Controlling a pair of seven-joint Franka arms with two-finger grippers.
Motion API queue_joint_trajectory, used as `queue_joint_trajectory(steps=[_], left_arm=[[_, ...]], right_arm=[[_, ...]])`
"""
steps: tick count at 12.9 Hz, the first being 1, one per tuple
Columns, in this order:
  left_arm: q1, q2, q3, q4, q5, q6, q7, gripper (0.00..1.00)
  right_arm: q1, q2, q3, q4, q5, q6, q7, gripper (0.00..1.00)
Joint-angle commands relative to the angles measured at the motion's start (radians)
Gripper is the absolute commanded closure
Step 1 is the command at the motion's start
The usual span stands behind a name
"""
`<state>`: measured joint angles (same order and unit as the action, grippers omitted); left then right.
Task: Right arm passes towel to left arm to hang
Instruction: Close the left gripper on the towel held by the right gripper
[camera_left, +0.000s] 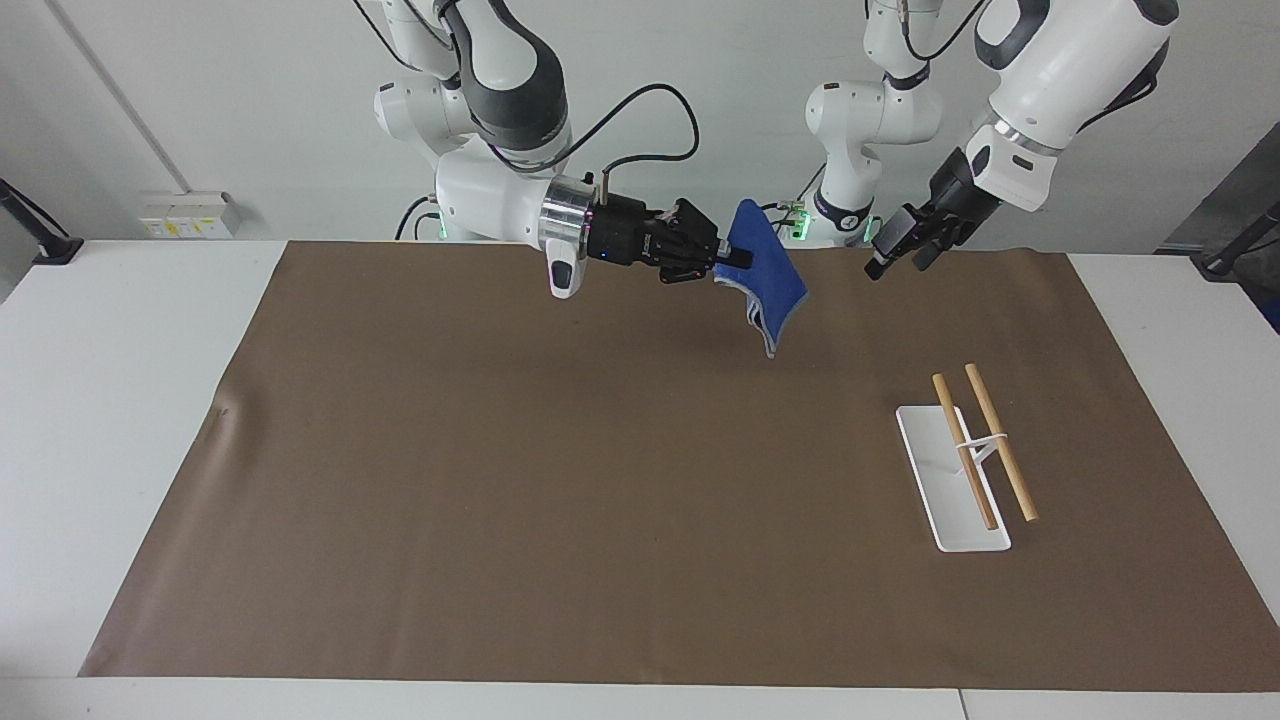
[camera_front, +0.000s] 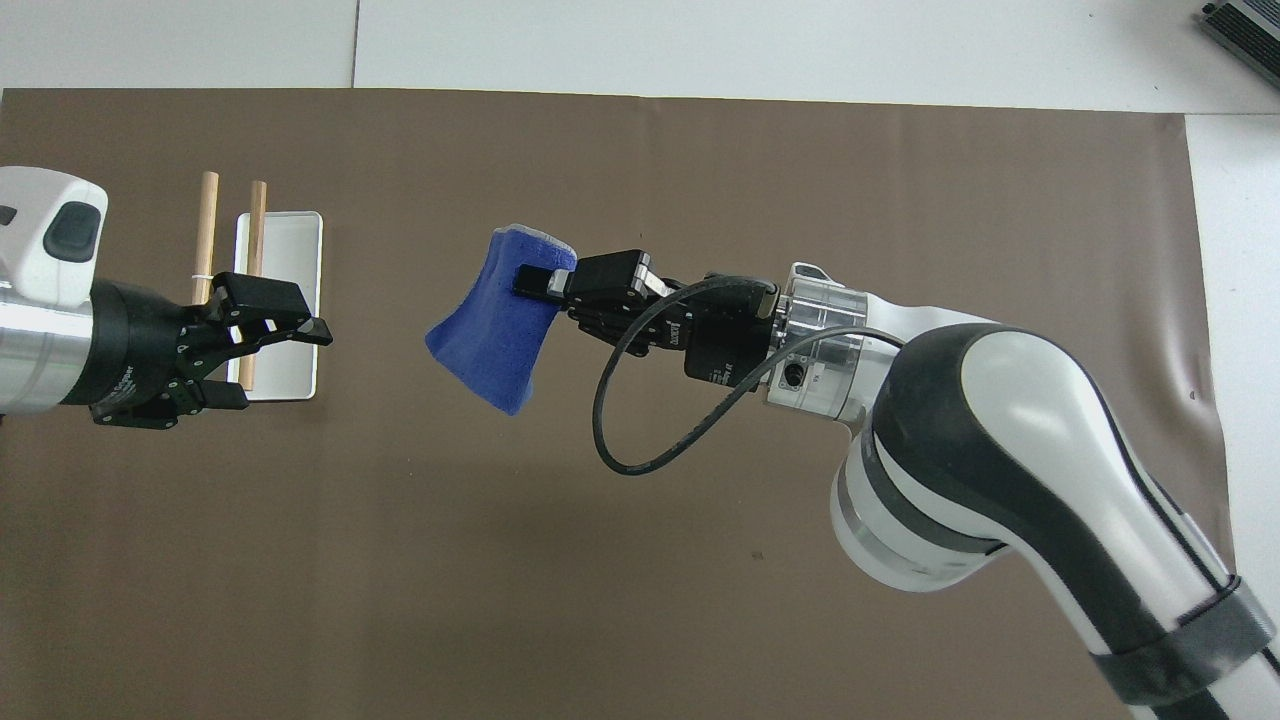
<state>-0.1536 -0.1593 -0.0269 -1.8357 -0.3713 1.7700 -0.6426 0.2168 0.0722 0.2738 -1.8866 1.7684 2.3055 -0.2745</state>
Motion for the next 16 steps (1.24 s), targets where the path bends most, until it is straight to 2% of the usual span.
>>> queue_joint_trajectory(steps=[1,5,7,8,12,14,16], left_arm=[[-0.029,-0.043,-0.004,-0.071,-0.087,0.097,-0.217,0.0],[-0.072,-0.048,-0.007,-0.105,-0.188,0.193,-0.493,0.0],[-0.081,-0.052,-0.01,-0.125,-0.271,0.256,-0.746,0.0],[-0.099,-0.058,-0.018,-0.141,-0.276,0.305,-0.812,0.0],[-0.141,-0.095,-0.019,-0.236,-0.284,0.446,-0.864,0.0],[-0.172,-0.098,-0.019,-0.26,-0.284,0.561,-0.922,0.0],[-0.175,-0.095,-0.021,-0.254,-0.284,0.562,-0.936,0.0]], right_arm=[[-0.008,-0.015,0.005,-0.014,0.023,0.009,-0.04,1.0],[-0.008,-0.015,0.005,-0.014,0.019,0.009,-0.04,1.0],[-0.004,-0.015,0.01,-0.017,0.037,0.008,-0.034,1.0],[-0.001,-0.015,0.012,-0.017,0.06,0.006,-0.026,1.0],[0.027,-0.023,0.012,-0.015,0.274,0.072,-0.022,1.0],[0.027,-0.023,0.012,-0.015,0.301,0.08,-0.017,1.0],[0.027,-0.023,0.012,-0.015,0.303,0.081,-0.015,1.0]])
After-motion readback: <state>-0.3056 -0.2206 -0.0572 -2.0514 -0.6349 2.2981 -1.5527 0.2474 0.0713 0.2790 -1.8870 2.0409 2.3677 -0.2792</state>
